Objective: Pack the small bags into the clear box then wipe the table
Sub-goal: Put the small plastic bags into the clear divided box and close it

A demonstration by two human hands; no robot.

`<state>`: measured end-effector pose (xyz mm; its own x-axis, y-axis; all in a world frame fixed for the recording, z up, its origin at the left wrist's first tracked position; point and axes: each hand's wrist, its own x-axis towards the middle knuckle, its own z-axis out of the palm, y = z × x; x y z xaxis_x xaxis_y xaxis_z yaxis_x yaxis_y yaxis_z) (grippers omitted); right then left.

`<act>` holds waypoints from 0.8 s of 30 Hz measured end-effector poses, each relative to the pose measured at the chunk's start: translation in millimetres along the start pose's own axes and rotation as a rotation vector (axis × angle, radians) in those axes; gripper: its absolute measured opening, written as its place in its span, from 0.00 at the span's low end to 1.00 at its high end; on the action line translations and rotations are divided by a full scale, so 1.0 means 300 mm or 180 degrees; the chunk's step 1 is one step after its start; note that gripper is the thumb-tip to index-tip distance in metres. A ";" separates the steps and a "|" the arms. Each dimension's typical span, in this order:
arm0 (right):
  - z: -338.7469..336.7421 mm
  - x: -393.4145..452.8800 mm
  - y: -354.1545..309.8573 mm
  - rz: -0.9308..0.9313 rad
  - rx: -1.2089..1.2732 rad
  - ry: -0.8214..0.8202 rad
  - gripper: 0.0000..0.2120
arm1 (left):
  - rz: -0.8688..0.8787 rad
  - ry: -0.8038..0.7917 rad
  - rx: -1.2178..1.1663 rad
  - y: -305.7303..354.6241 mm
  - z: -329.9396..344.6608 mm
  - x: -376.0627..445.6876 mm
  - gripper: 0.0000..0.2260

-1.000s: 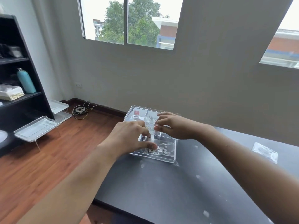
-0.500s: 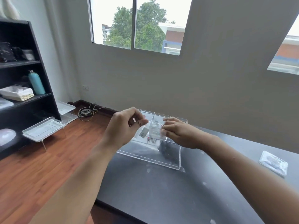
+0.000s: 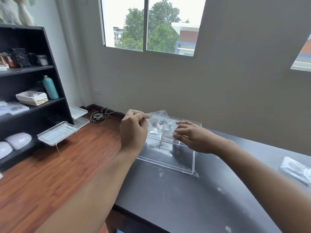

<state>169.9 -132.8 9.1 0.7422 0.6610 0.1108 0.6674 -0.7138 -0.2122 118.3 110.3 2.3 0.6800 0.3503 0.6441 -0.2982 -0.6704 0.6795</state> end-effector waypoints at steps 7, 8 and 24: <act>-0.004 -0.002 -0.001 -0.0057 -0.0142 0.0002 0.23 | 0.0250 0.0078 0.0148 0.031 0.008 -0.011 0.11; -0.004 -0.002 -0.002 -0.0060 -0.0165 0.0006 0.23 | 0.0263 0.0092 0.0133 0.035 0.009 -0.010 0.11; 0.002 -0.001 -0.004 -0.0088 -0.0244 0.0062 0.27 | 0.0288 -0.0789 0.1186 0.032 0.022 -0.012 0.12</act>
<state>168.7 -132.0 8.6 0.7240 0.6765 0.1345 0.6897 -0.7116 -0.1339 117.4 98.1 4.2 0.8156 0.1430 0.5607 -0.1332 -0.8966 0.4224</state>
